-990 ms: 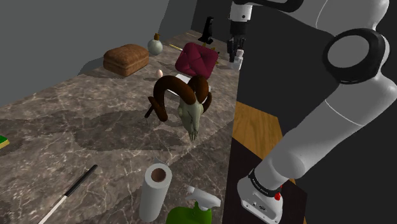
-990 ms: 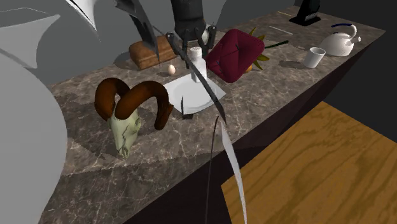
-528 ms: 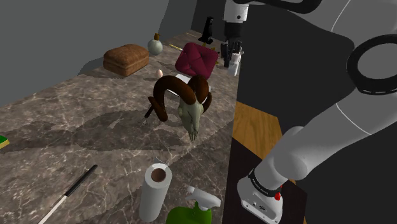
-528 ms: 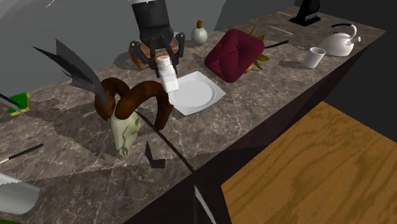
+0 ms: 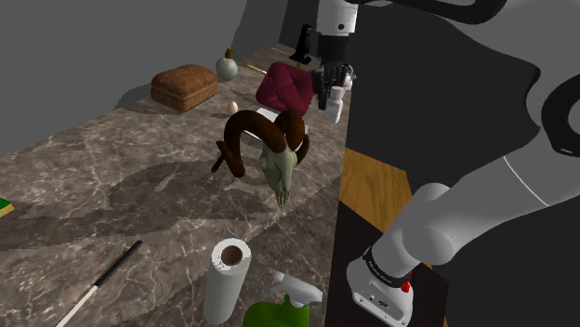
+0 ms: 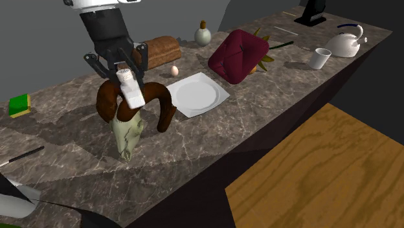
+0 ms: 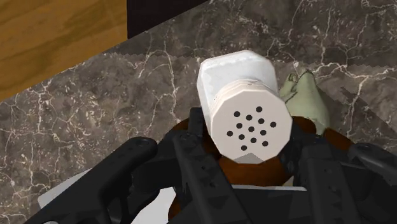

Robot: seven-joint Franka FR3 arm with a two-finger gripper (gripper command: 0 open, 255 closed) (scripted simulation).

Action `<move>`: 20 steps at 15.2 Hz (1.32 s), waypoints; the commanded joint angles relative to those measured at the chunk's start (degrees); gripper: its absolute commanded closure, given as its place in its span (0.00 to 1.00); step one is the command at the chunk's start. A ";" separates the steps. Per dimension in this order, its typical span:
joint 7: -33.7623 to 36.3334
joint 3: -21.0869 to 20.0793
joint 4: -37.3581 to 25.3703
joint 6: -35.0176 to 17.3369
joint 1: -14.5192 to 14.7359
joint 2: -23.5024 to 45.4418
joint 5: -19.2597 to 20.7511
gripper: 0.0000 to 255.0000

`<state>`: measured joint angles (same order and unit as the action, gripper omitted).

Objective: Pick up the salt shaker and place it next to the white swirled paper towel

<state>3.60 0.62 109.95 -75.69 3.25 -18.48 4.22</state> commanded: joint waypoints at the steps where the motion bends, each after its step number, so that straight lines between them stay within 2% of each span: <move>1: 2.94 -1.85 0.02 0.68 1.06 -0.49 -1.40 1.00; 11: 17.40 -11.24 0.34 1.20 6.21 -1.35 -8.62 1.00; 20: 31.05 -20.07 -4.53 0.38 10.65 3.20 -13.85 1.00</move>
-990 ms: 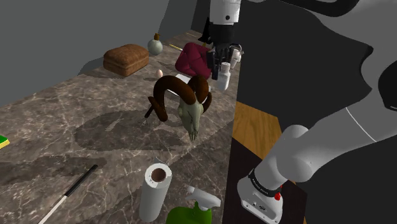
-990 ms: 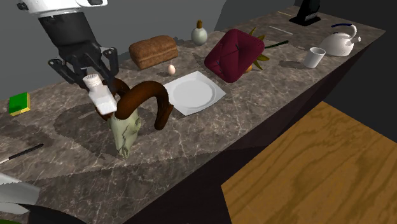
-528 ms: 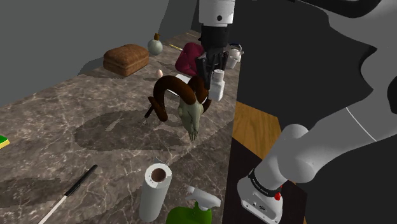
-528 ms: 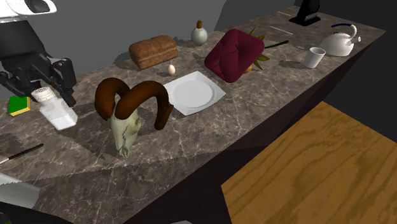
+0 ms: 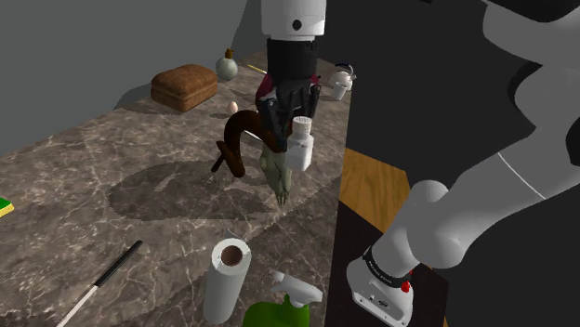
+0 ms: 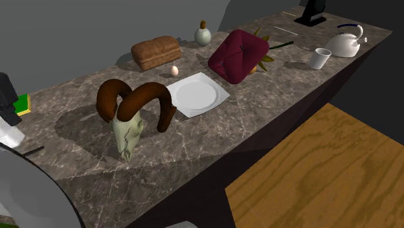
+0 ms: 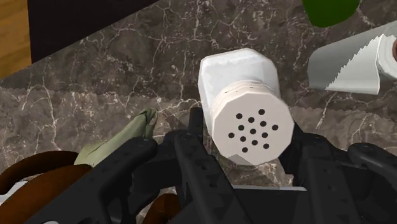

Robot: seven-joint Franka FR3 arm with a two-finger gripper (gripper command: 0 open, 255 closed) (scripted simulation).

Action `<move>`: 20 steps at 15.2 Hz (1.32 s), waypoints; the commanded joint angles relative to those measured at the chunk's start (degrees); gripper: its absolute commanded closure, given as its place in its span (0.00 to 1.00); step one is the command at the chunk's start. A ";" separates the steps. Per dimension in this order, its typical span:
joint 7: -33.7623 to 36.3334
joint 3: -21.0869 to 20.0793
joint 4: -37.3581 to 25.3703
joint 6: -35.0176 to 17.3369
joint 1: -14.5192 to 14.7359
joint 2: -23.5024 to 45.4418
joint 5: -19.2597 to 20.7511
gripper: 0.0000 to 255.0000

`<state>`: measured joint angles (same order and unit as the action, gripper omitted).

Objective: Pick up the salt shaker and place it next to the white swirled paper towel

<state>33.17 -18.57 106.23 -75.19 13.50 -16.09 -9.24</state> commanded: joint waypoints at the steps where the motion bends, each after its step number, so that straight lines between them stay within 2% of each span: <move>1: 3.05 -1.88 -1.66 -0.28 0.89 1.65 -0.77 1.00; 7: 12.86 -7.88 -8.19 -1.28 4.06 8.18 -1.83 1.00; 13: 23.42 -13.55 -17.57 -1.89 8.37 17.64 0.00 1.00; 17: 30.76 -16.61 -26.00 -1.41 12.79 25.75 3.17 1.00; 20: 36.11 -18.13 -34.08 -0.09 17.44 32.83 6.51 1.00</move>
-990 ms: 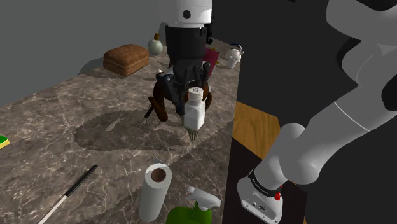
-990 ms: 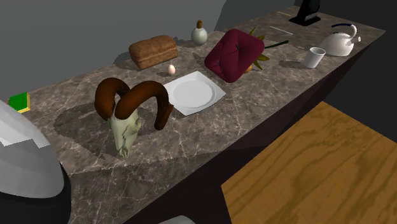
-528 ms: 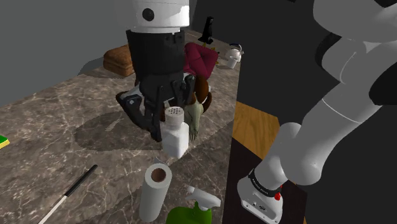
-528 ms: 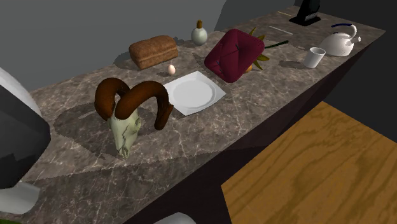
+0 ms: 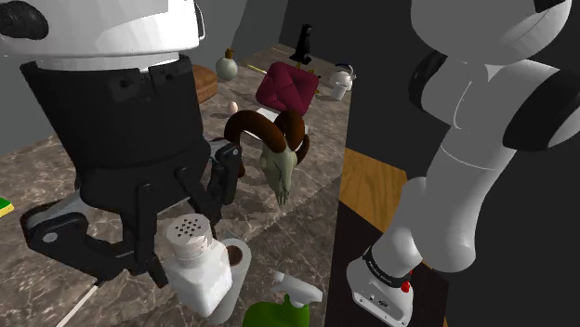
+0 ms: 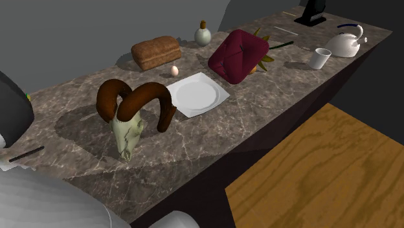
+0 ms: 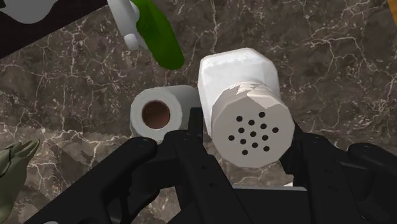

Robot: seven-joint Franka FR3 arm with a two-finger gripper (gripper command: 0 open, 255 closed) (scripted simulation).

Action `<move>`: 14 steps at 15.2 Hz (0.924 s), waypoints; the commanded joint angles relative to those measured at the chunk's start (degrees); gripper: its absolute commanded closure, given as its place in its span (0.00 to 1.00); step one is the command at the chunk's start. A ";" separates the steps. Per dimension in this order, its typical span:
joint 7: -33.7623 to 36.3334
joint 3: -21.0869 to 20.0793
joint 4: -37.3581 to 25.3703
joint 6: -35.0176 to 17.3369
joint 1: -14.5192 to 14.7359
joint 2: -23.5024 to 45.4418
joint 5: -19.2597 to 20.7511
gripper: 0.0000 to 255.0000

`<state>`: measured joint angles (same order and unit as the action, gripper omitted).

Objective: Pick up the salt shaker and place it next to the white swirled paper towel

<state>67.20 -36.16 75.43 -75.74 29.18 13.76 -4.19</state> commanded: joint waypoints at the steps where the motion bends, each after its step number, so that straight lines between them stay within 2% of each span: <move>1: 3.78 -0.83 -6.46 1.18 3.64 5.54 2.72 1.00; 2: 5.73 -1.07 -10.70 2.28 6.12 8.79 4.34 1.00; 14: 3.09 -0.63 3.70 -8.56 3.34 5.10 2.53 1.00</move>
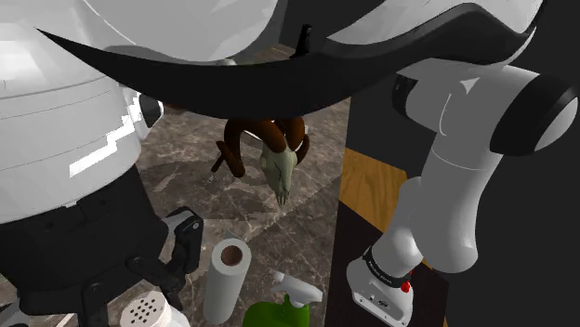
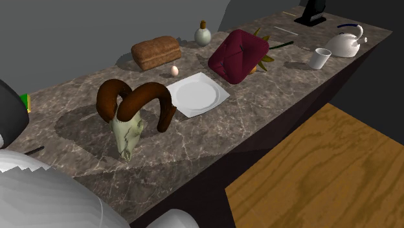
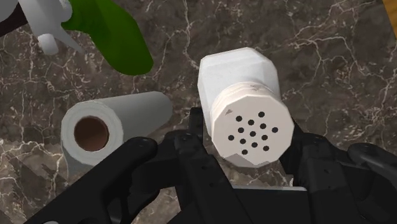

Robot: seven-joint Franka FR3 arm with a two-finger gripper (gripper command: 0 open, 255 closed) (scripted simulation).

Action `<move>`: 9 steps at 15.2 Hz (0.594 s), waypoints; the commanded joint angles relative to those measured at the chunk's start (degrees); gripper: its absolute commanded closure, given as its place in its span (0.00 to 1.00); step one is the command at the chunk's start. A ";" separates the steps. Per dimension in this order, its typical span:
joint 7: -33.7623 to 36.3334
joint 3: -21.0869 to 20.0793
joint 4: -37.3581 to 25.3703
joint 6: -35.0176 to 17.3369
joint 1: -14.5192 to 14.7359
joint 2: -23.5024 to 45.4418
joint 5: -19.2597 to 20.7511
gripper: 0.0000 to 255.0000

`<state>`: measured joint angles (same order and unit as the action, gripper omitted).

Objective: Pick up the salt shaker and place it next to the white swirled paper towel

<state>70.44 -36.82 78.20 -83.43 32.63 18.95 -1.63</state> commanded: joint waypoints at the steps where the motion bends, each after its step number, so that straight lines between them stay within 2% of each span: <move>1: -0.32 0.06 1.90 -1.68 -0.24 -0.23 -0.09 1.00; 9: -1.41 0.29 8.73 -7.94 -0.96 -0.74 -0.28 1.00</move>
<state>69.17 -36.55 86.10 -90.64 31.78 18.34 -1.86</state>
